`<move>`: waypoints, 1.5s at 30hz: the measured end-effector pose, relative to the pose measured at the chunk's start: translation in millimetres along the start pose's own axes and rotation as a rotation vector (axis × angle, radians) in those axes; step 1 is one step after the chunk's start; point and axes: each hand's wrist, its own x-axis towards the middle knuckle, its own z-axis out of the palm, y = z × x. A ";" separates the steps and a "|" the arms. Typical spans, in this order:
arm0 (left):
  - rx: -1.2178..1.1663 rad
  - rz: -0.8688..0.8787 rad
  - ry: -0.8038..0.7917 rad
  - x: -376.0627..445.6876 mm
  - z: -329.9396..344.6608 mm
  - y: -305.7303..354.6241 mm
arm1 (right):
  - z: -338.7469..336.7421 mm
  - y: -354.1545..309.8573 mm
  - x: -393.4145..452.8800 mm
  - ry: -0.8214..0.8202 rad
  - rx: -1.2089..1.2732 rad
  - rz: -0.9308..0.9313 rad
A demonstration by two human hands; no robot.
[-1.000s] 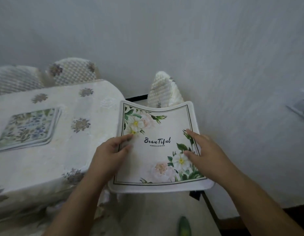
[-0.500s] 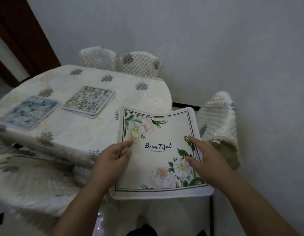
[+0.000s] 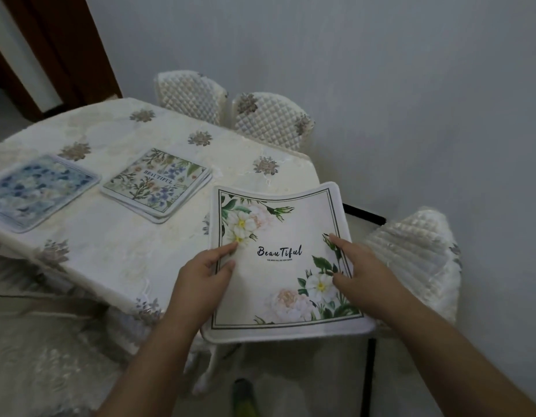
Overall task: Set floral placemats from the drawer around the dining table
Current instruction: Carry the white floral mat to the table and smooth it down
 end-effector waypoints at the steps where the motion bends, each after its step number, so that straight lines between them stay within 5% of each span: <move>1: -0.011 -0.002 0.000 12.5 2.4 2.2 | -2.4 -0.5 13.9 0.004 -0.001 -0.004; 16: -0.086 -0.272 0.027 97.1 26.2 -15.6 | -9.5 24.6 202.3 -0.083 -0.024 -0.133; 31: -0.065 -0.538 0.193 143.3 165.9 -56.1 | 57.6 73.9 410.2 -0.374 -0.179 -0.419; 45: 0.164 -0.590 0.232 187.0 217.3 -130.9 | 88.7 139.4 479.7 -0.481 -0.289 -0.474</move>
